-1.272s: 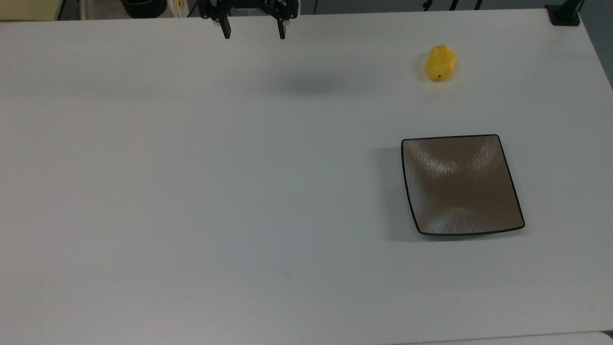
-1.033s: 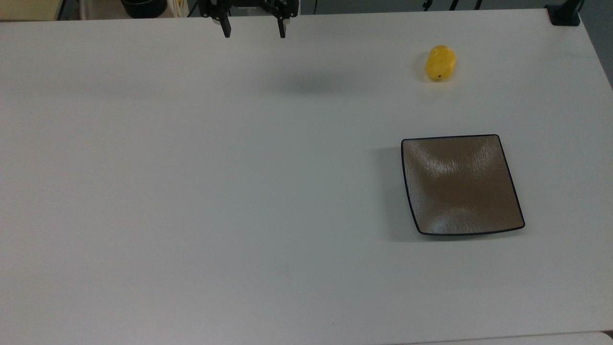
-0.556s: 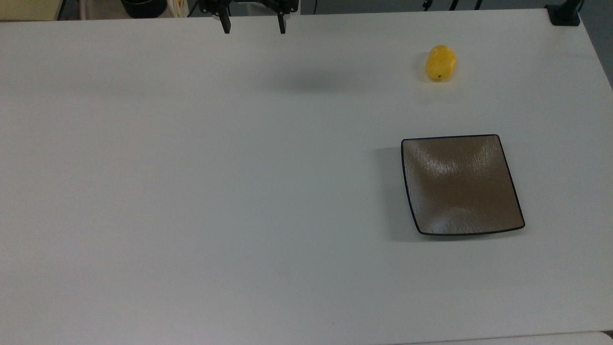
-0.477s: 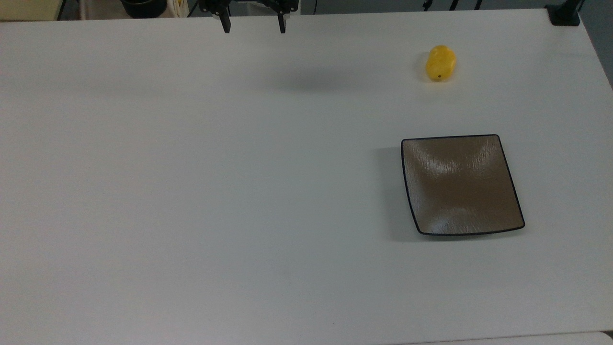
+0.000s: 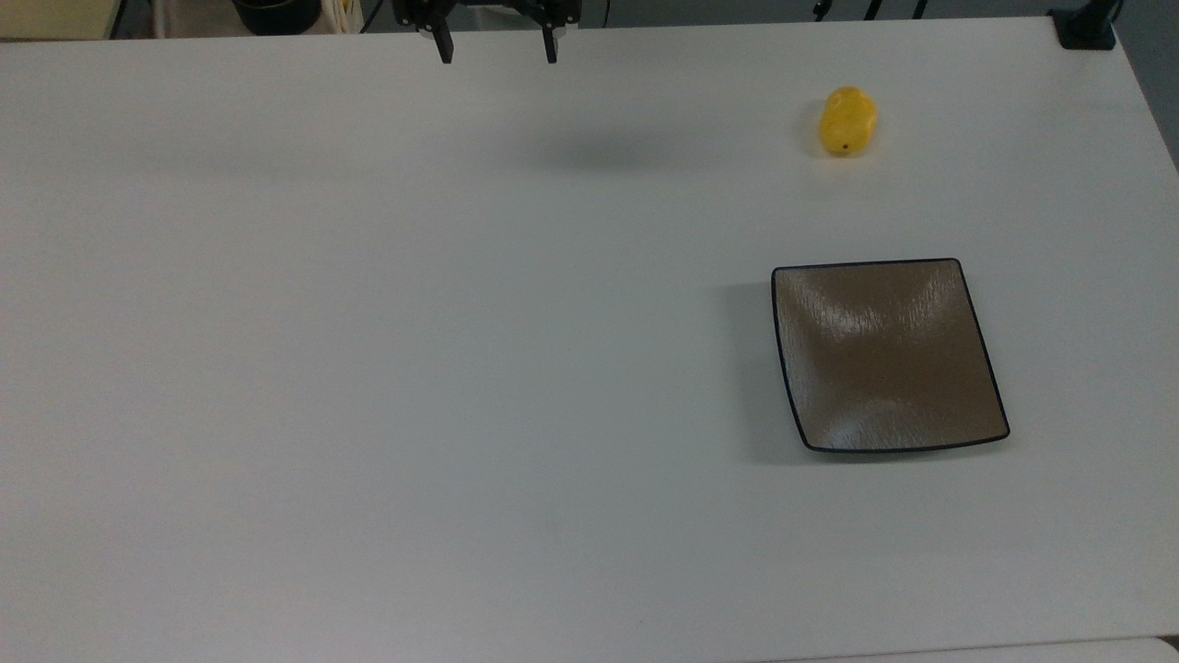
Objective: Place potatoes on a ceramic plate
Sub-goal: 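Move the open gripper over the yellow potato and lower it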
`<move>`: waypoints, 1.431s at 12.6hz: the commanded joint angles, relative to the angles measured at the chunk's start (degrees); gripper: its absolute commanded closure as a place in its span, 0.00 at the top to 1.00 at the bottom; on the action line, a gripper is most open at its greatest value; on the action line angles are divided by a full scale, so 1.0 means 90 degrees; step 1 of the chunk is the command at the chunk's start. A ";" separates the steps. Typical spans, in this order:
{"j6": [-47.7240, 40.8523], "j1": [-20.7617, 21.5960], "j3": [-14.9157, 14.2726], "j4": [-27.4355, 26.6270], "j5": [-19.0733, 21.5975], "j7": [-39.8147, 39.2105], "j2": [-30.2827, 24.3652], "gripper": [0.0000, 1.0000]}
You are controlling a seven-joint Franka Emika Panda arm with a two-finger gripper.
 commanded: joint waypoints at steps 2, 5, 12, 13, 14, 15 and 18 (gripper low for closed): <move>0.0166 0.0113 0.0458 -0.0440 0.0140 0.0027 -0.0153 1.00; 0.0166 0.0455 0.0867 -0.0431 0.0560 0.0095 -0.0114 1.00; 0.0643 0.1557 0.1689 -0.0440 0.0825 0.1837 0.0685 1.00; 0.0790 0.1782 0.1690 -0.0479 0.0835 0.2510 0.0793 1.00; 0.0985 0.1929 0.1728 -0.0528 0.0873 0.3106 0.0891 1.00; 0.1199 0.1998 0.1806 -0.0567 0.0903 0.3557 0.1046 1.00; 0.1562 0.2359 0.1914 -0.0742 0.0903 0.3806 0.1496 1.00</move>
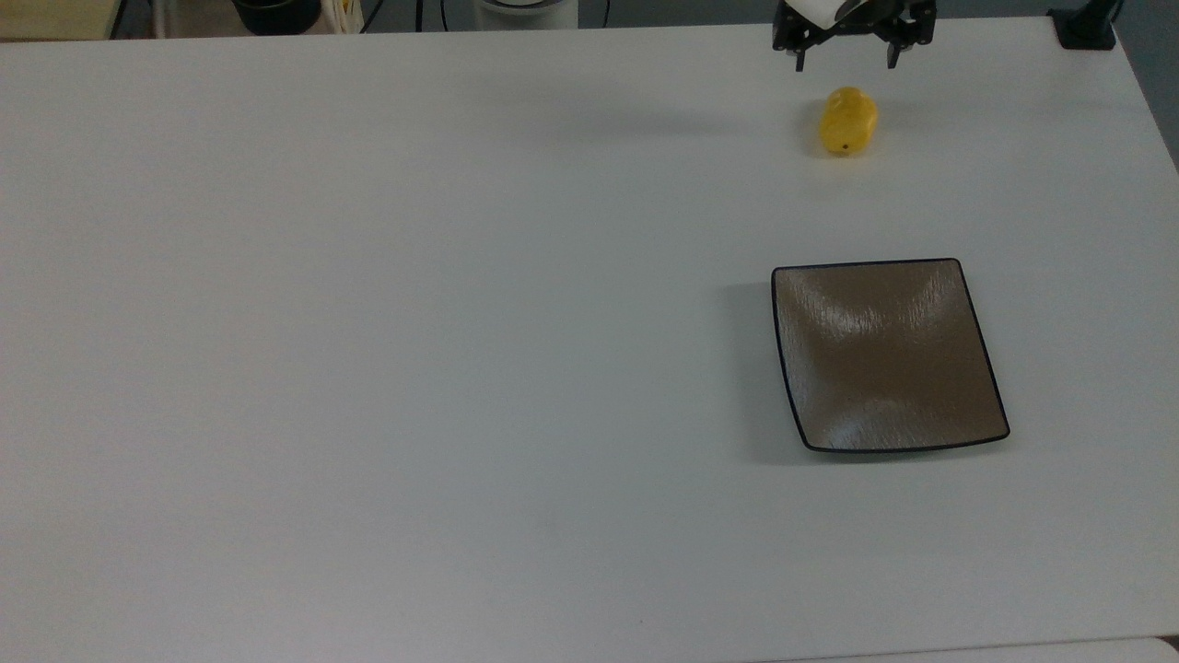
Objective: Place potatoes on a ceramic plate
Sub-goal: 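Move the open gripper over the yellow potato and lower it, then close the gripper on the yellow potato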
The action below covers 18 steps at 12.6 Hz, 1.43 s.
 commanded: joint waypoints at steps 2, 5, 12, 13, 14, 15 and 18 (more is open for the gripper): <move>0.0687 0.0475 0.0039 -0.0360 0.0132 0.0285 0.0576 1.00; 0.1097 0.0554 0.0039 -0.0380 0.0093 0.0266 0.1064 1.00; 0.1343 0.0574 0.0039 -0.0341 0.0014 0.0246 0.1369 0.49; 0.1343 0.0564 0.0039 -0.0331 0.0014 0.0246 0.1369 0.38; 0.1324 0.0554 0.0039 -0.0311 0.0014 0.0246 0.1340 0.36; 0.1304 0.0545 0.0039 -0.0302 0.0014 0.0246 0.1301 0.36; 0.1274 0.0370 0.0030 0.0077 -0.0015 0.0246 0.1076 0.36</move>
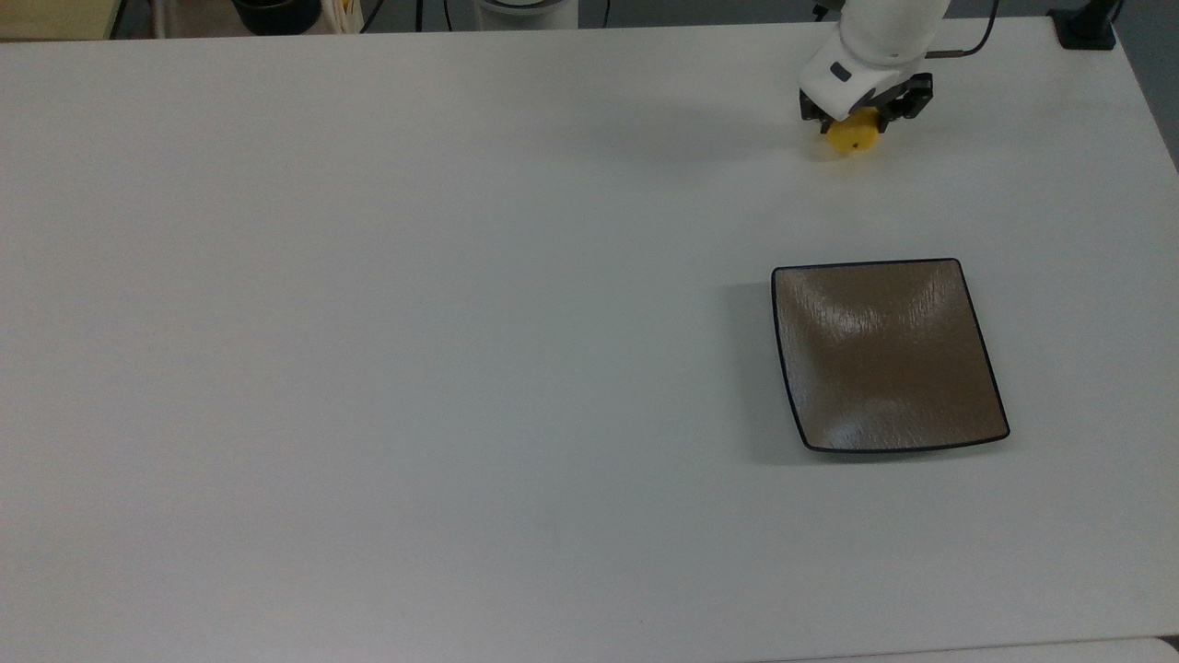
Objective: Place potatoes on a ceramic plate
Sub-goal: 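Close the gripper on the yellow potato, then lift the potato, carry it over the brown plate and lower it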
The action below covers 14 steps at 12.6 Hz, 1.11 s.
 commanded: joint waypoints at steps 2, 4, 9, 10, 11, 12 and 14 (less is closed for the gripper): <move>0.0086 -0.0237 -0.0053 0.0655 -0.0162 0.0050 -0.0245 0.36; 0.0280 -0.0374 -0.0073 0.0949 -0.0221 0.0050 -0.0186 0.37; 0.1843 -0.0647 -0.0219 0.1651 -0.0640 0.0050 0.0359 0.37; 0.1931 -0.0677 -0.0248 0.1876 -0.0709 0.0050 0.0554 0.37; 0.2097 -0.0678 -0.0326 0.1975 -0.0787 0.0050 0.0701 0.37; 0.2292 -0.0687 -0.0404 0.1986 -0.0884 0.0050 0.0819 0.37; 0.2518 -0.0707 -0.0405 0.2005 -0.0915 0.0040 0.0946 0.61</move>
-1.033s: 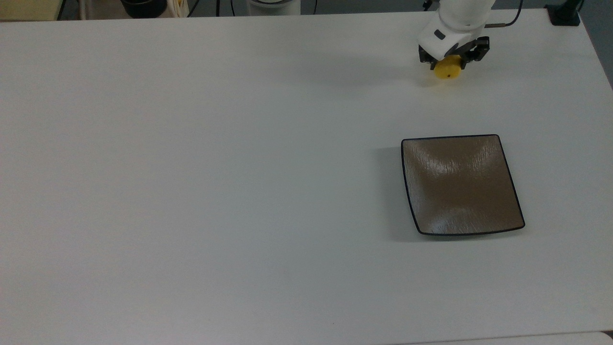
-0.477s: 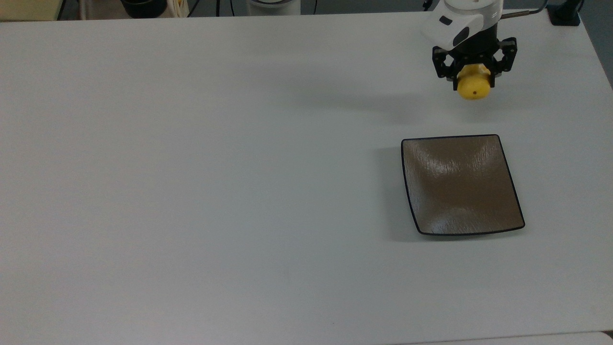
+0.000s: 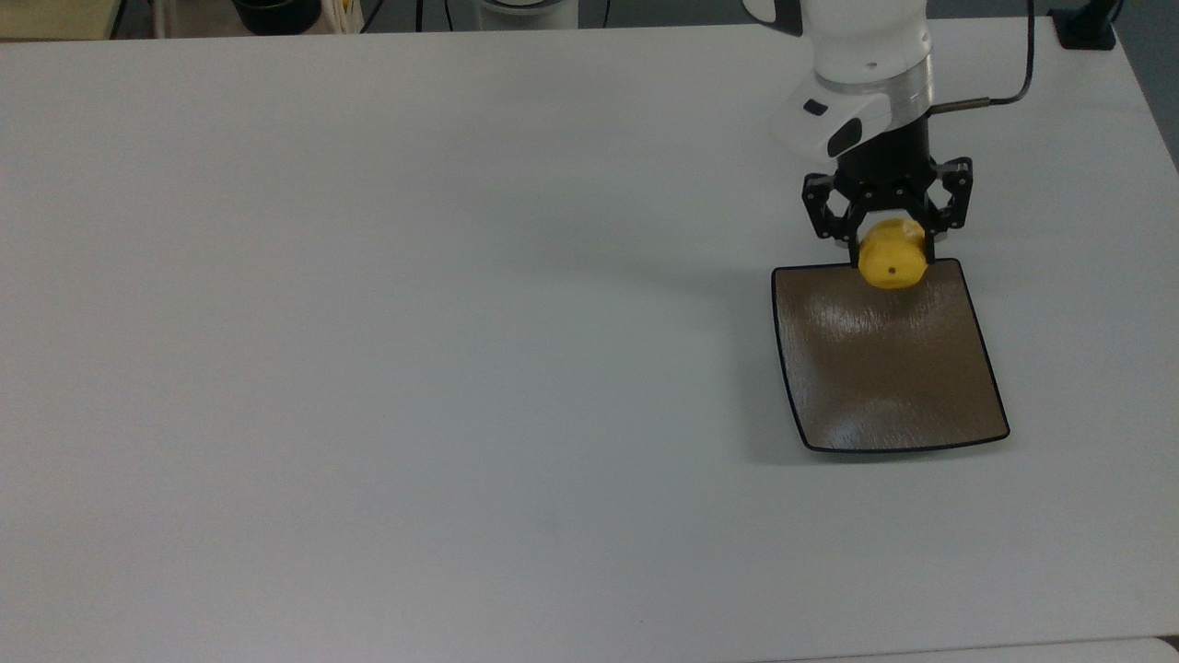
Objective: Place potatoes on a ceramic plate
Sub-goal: 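Lift the potato, carry it over the brown plate and lower it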
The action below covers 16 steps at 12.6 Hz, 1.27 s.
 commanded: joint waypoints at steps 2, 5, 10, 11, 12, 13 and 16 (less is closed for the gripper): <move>0.0241 -0.0054 -0.0043 0.0184 -0.0098 0.0030 0.0249 1.00; 0.0231 -0.0074 -0.0043 0.0184 -0.0069 0.0040 0.0210 1.00; -0.1012 -0.0279 -0.0072 0.0009 -0.0098 -0.0377 -0.0374 1.00; -0.1589 -0.0318 -0.0198 -0.0011 -0.0059 -0.0776 -0.0579 1.00; -0.2079 -0.0318 -0.0393 -0.0117 -0.0020 -0.1070 -0.0794 1.00; -0.2509 -0.0318 -0.0511 -0.0321 -0.0020 -0.1392 -0.0999 1.00; -0.3720 -0.0309 -0.0940 -0.0907 -0.0166 -0.2282 -0.1605 1.00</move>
